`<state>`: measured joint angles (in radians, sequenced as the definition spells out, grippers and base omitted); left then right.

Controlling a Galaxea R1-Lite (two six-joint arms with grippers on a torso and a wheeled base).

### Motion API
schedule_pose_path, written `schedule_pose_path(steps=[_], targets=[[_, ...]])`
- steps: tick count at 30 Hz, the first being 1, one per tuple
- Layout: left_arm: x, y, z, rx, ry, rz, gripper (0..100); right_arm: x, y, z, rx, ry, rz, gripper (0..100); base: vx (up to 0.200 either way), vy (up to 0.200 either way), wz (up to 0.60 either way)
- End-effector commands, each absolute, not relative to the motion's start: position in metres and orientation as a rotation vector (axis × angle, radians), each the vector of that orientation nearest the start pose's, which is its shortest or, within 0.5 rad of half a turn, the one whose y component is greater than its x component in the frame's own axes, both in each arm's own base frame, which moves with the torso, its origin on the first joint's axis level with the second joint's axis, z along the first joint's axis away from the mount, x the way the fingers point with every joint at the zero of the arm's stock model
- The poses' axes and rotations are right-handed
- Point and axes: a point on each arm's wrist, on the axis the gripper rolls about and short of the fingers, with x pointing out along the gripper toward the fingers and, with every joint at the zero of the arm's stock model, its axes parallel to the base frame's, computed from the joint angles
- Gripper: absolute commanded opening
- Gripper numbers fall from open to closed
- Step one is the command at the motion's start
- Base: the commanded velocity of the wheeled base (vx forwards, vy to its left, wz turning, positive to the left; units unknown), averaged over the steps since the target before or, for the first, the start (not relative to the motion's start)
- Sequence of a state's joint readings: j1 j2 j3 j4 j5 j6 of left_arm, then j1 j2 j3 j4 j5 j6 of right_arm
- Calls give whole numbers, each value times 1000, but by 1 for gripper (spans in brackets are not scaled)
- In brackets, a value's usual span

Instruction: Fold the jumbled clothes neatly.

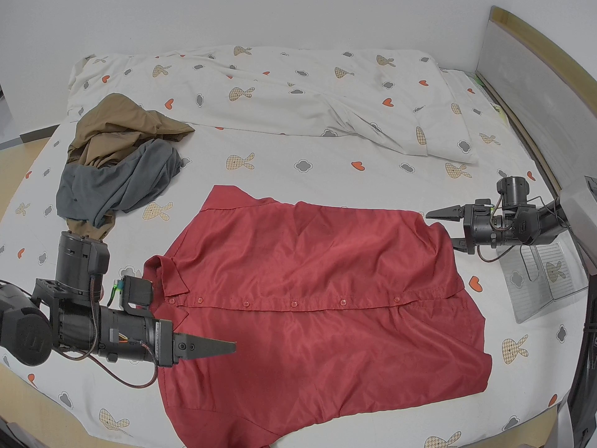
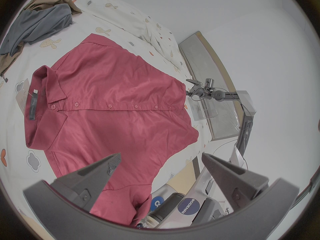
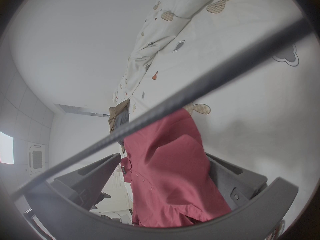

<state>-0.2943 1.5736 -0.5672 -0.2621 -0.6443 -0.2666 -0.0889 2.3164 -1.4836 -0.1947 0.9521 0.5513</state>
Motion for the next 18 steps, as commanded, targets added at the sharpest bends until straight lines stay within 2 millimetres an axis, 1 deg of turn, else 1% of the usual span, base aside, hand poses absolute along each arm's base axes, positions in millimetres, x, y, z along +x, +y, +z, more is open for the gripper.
schedule_pose_path(steps=[1, 6, 7, 8, 9, 11, 12, 18], targets=[[216, -80, 125, -370, 881, -790, 100, 460, -23, 69, 845, 819, 636, 100, 0, 0, 0], [216, -81, 125, -369, 884, -792, 100, 465, -29, 80, 887, 799, 611, 100, 0, 0, 0], [216, -81, 125, -367, 881, -794, 100, 466, -31, 85, 898, 790, 606, 100, 0, 0, 0], [216, -81, 125, -367, 881, -794, 100, 466, -40, 89, 917, 777, 593, 100, 0, 0, 0], [217, -81, 125, -367, 881, -794, 100, 466, -41, 93, 917, 768, 592, 100, 0, 0, 0], [217, -81, 125, -368, 882, -794, 100, 463, -40, 109, 903, 740, 608, 100, 0, 0, 0], [217, -81, 125, -368, 884, -793, 100, 463, -38, 112, 899, 735, 614, 100, 0, 0, 0], [216, -81, 126, -367, 879, -795, 100, 463, -30, 110, 898, 753, 626, 100, 0, 0, 0]])
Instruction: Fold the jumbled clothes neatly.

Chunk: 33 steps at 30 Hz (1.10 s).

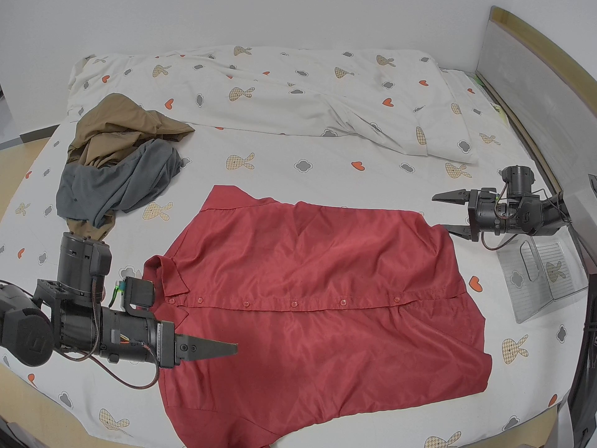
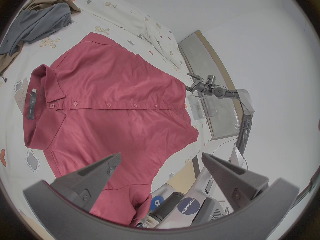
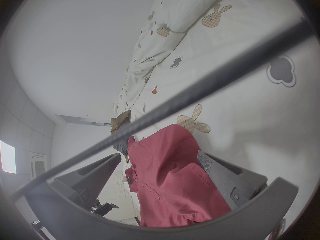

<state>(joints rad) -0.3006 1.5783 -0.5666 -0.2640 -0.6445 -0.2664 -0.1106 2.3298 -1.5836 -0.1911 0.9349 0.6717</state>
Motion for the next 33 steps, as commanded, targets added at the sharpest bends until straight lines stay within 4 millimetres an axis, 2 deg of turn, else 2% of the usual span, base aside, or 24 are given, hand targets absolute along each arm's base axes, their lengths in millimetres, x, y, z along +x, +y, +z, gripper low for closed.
schedule_pose_path(steps=[1, 7, 14, 15, 17, 20, 24, 28, 33], targets=[[216, -81, 125, -367, 881, -794, 100, 464, -25, 108, 896, 762, 633, 100, 0, 0, 0], [216, -81, 126, -367, 879, -795, 100, 464, -24, 104, 899, 772, 627, 100, 0, 0, 0], [217, -81, 125, -368, 884, -793, 100, 467, -37, 93, 915, 773, 595, 100, 0, 0, 0], [217, -81, 125, -368, 884, -793, 100, 469, -39, 82, 927, 792, 584, 100, 0, 0, 0], [217, -81, 125, -368, 882, -794, 100, 469, -38, 77, 930, 802, 582, 100, 0, 0, 0], [217, -81, 124, -368, 886, -793, 100, 469, -31, 66, 934, 836, 585, 100, 0, 0, 0], [217, -81, 124, -368, 886, -793, 100, 467, -16, 62, 929, 866, 607, 100, 0, 0, 0], [217, -81, 124, -368, 887, -793, 100, 467, -4, 69, 919, 865, 637, 100, 0, 0, 0], [217, -81, 124, -368, 886, -793, 100, 471, -10, 91, 915, 809, 646, 100, 0, 0, 0]])
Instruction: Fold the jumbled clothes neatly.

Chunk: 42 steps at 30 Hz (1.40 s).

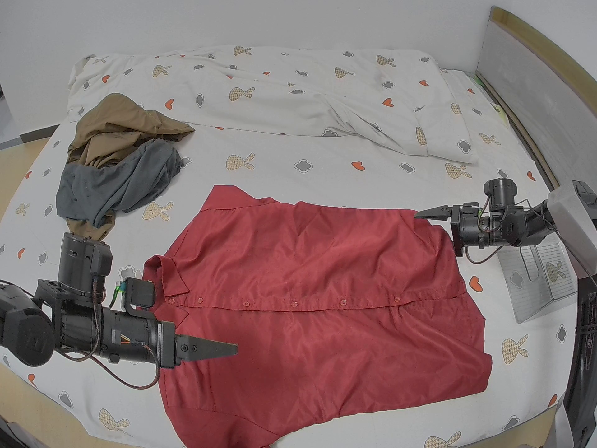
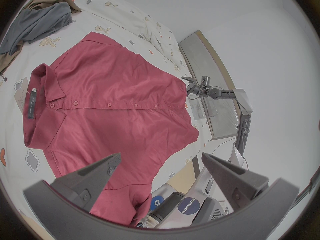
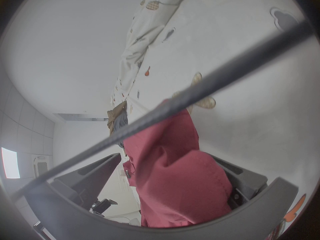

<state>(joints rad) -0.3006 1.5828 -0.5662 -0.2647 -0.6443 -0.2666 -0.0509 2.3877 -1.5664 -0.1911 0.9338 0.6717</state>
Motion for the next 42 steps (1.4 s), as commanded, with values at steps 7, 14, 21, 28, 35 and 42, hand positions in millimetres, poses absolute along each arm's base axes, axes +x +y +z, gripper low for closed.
schedule_pose_path(steps=[7, 14, 21, 28, 35, 42], targets=[[217, -82, 123, -369, 889, -792, 100, 472, -27, 92, 963, 801, 604, 0, 0, 0, 0], [217, -82, 123, -369, 889, -792, 100, 467, -39, 106, 963, 766, 589, 0, 0, 0, 0], [217, -82, 124, -368, 887, -794, 100, 456, -41, 142, 930, 699, 619, 0, 0, 0, 0], [216, -82, 125, -366, 883, -797, 100, 449, -49, 148, 921, 685, 609, 0, 0, 0, 0], [214, -82, 126, -364, 881, -802, 100, 455, -56, 103, 988, 785, 550, 0, 0, 0, 0], [215, -83, 123, -365, 890, -799, 100, 458, -66, 86, 1013, 808, 518, 100, 0, 0, 0]])
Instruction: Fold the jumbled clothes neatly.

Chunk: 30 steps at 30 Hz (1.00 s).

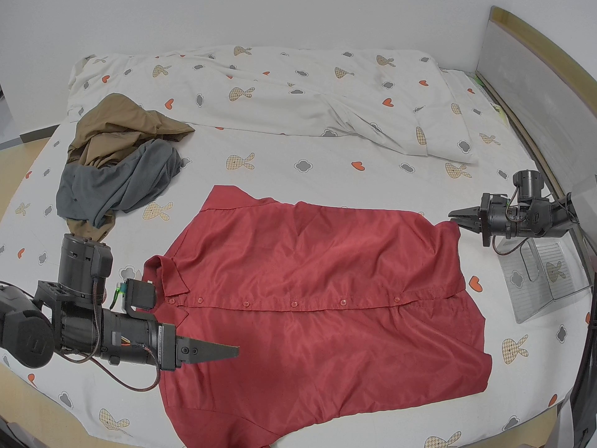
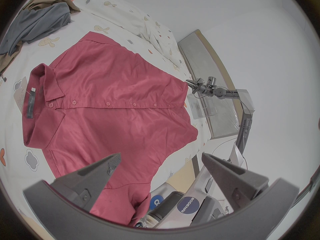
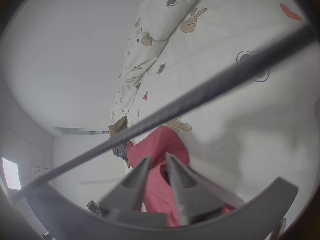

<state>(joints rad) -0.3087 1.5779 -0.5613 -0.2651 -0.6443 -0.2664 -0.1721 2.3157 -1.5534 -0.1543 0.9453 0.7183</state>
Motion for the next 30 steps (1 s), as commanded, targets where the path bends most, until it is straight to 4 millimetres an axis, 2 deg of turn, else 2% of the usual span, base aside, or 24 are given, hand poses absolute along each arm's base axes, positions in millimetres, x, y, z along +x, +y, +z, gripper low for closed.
schedule_pose_path(steps=[1, 9, 16, 23, 24, 28, 30], targets=[[216, -83, 123, -365, 890, -799, 100, 459, -66, 84, 1012, 807, 519, 100, 0, 0, 0], [216, -83, 122, -366, 892, -799, 100, 459, -55, 83, 993, 823, 546, 100, 0, 0, 0], [216, -83, 123, -365, 890, -799, 100, 456, -19, 95, 967, 856, 614, 100, 0, 0, 0], [216, -83, 123, -365, 887, -800, 100, 457, -17, 99, 957, 843, 622, 100, 0, 0, 0], [216, -83, 124, -365, 886, -801, 100, 457, -20, 99, 959, 841, 618, 0, 0, 0, 0], [216, -83, 124, -365, 886, -801, 100, 457, -24, 96, 963, 840, 607, 0, 0, 0, 0], [215, -83, 123, -365, 887, -800, 100, 456, -32, 94, 968, 833, 593, 0, 0, 0, 0]])
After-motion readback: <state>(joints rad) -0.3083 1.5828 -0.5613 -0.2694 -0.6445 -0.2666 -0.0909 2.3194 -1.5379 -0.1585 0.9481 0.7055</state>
